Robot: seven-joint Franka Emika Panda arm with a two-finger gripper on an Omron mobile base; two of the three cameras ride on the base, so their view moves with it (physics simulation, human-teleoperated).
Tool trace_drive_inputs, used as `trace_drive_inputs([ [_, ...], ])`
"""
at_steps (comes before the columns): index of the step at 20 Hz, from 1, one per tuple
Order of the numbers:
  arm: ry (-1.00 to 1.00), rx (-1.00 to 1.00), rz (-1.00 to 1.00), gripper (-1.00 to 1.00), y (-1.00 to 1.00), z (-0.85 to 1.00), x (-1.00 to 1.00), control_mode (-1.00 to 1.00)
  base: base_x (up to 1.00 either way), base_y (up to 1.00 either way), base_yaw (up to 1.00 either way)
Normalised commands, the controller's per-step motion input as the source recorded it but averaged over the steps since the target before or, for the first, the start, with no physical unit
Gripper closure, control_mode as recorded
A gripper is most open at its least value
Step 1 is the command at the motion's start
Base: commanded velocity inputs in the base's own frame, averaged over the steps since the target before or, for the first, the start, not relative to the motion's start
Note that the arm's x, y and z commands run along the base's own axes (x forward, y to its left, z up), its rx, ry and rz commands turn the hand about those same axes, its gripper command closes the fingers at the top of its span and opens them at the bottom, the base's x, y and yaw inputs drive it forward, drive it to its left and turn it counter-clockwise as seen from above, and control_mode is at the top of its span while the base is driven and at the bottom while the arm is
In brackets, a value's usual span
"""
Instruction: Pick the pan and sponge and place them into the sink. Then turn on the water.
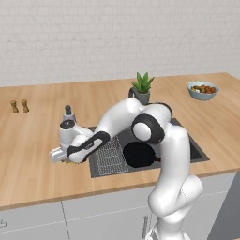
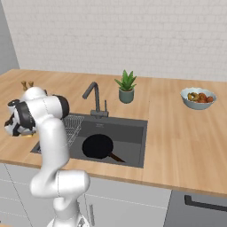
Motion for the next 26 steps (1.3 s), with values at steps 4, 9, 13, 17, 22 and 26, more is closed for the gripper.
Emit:
trace_drive_inputs([
  [4,0.00,-0.01,-0.03,1.00,0.00,0.45,0.00,-1.00,0.00,0.00,0.00],
  [9,0.00,-0.01,-0.01,1.00,-0.24,0.45,-0.34,-1.00,0.00,0.00,0.00],
  [13,0.00,0.00,-0.05,1.00,-0.64,0.41,-0.50,-1.00,0.00,0.00,0.00],
  [17,0.00,0.00,-0.08,1.00,-0.74,0.41,-0.21,-1.00,0.00,0.00,0.00],
  [22,0.00,0.00,-0.07,1.00,-0.66,0.33,-0.14,-1.00,0.00,0.00,0.00],
  [26,0.00,0.00,-0.03,1.00,-0.69,0.04,-0.29,-1.00,0.00,0.00,0.00],
])
